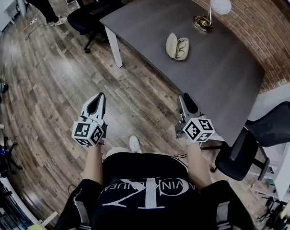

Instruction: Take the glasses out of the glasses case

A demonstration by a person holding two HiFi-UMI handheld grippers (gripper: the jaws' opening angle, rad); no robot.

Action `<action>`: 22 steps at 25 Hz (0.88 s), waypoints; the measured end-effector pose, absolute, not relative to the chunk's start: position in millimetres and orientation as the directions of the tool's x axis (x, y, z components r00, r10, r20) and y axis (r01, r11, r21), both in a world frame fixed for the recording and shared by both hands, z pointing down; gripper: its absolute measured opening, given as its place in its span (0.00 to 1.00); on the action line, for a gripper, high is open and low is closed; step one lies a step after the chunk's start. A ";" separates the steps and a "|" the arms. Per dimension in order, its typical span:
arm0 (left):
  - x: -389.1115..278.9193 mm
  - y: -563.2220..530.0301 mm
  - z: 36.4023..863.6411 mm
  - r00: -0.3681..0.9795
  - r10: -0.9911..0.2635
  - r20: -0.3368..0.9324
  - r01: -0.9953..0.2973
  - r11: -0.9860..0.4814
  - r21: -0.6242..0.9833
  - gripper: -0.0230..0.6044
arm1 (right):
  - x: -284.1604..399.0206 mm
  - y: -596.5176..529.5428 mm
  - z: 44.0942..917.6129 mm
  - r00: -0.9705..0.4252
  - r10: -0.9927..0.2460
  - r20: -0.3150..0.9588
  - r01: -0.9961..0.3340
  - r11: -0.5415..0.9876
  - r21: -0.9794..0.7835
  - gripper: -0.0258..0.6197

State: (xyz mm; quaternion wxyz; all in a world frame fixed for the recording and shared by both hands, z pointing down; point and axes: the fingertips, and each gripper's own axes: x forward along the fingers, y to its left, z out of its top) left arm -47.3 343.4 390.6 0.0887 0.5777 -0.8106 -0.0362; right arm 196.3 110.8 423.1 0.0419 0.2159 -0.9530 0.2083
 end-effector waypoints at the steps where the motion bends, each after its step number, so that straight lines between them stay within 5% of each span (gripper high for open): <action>1: -54.4 344.8 391.3 -0.316 -0.943 0.102 -0.931 0.329 0.156 0.06 | 191.5 110.1 423.5 -0.900 -0.403 0.165 -0.435 0.814 -0.385 0.22; 22: -126.2 319.2 413.7 -0.310 -0.943 0.123 -0.925 0.329 0.191 0.06 | 118.2 78.5 435.9 -0.888 -0.421 0.185 -0.460 0.793 -0.399 0.22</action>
